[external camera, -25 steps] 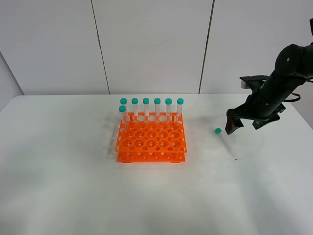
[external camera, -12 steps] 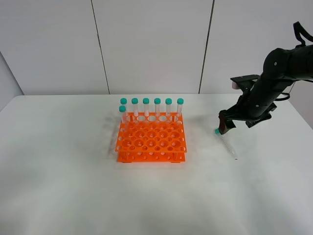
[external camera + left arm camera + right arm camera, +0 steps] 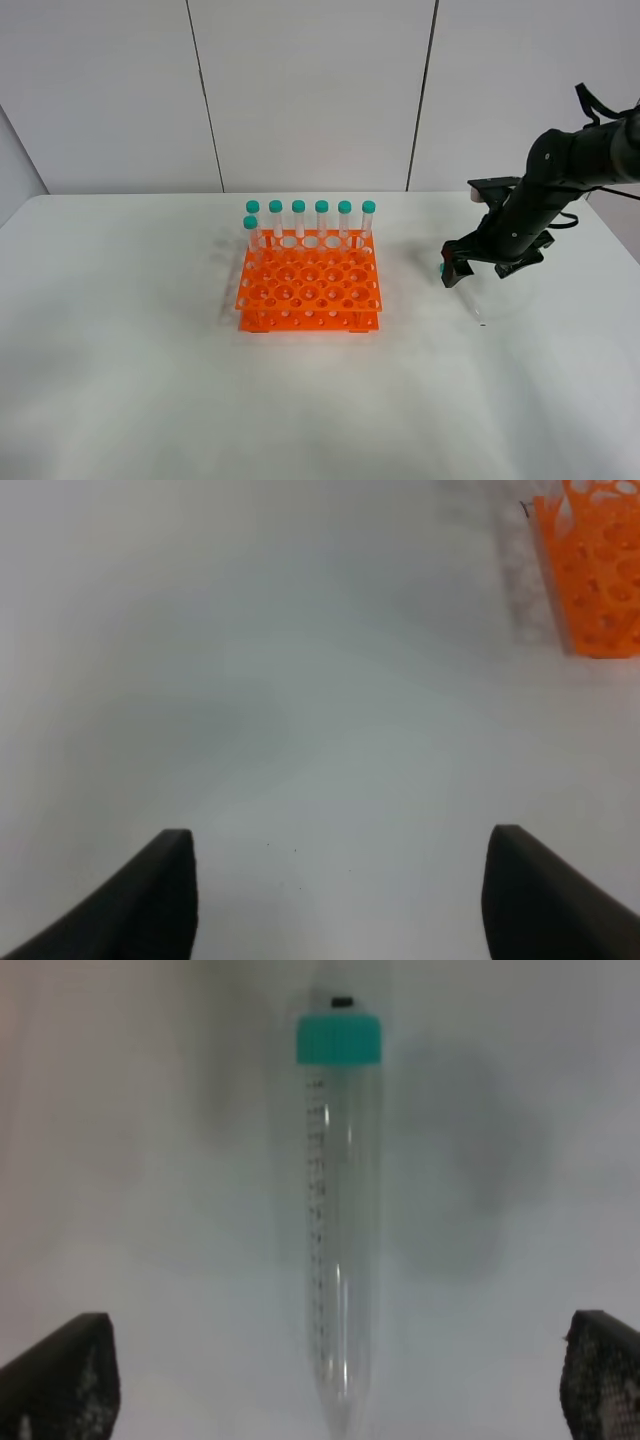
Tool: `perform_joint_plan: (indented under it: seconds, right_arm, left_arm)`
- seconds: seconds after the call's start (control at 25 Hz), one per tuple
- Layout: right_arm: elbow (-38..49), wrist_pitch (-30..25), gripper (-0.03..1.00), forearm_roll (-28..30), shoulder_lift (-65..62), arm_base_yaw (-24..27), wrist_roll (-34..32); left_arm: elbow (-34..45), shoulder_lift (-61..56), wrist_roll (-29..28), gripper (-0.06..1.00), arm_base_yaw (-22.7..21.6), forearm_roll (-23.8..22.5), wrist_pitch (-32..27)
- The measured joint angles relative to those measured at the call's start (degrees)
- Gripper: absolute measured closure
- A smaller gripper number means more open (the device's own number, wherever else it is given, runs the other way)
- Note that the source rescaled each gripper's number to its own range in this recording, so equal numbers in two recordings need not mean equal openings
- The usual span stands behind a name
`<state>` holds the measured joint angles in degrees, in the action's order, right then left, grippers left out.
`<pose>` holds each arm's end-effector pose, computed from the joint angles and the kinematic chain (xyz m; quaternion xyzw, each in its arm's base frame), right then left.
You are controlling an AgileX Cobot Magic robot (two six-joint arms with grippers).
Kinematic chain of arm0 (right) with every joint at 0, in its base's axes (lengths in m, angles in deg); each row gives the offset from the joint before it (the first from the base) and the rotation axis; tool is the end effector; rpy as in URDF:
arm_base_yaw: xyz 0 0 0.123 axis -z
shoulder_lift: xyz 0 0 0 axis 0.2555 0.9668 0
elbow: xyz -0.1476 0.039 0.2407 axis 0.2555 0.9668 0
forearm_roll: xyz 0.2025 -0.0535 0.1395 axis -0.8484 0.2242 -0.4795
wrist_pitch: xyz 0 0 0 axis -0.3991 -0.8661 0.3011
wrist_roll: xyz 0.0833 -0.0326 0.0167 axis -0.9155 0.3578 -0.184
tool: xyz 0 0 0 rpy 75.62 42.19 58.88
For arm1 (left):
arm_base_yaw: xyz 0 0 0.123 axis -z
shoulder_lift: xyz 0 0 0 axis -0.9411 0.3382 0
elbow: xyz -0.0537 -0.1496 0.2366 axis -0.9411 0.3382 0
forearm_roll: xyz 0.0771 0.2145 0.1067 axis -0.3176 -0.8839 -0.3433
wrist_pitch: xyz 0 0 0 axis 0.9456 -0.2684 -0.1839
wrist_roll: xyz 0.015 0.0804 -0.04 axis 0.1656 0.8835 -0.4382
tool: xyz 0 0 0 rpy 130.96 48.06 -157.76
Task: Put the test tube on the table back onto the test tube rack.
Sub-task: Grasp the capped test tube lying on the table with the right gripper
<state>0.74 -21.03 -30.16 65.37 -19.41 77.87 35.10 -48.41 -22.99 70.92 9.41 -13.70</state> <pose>0.3856 0.0414 0.1389 -0.0926 0.9878 0.0554 0.1125 -0.0043 0.0026 0.2758 -0.0002 0.8536 0.0104 0.5209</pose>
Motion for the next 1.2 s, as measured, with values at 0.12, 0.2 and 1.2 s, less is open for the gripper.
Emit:
perform_joint_plan:
  seconds: [0.12, 0.2, 1.2]
  right_arm:
    - [-0.1, 1.5, 0.01, 0.0, 1.9, 0.0, -0.1]
    - [-0.1, 2.1, 0.01, 0.0, 3.2, 0.0, -0.2]
    - [-1.2, 0.1, 0.95, 0.5, 4.9, 0.0, 0.9]
  left_arm:
    - [0.0, 0.0, 0.0, 0.09, 0.0, 0.0, 0.0]
    - [0.0, 0.0, 0.0, 0.09, 0.0, 0.0, 0.0]
    - [0.0, 0.0, -0.1, 0.09, 0.0, 0.0, 0.0]
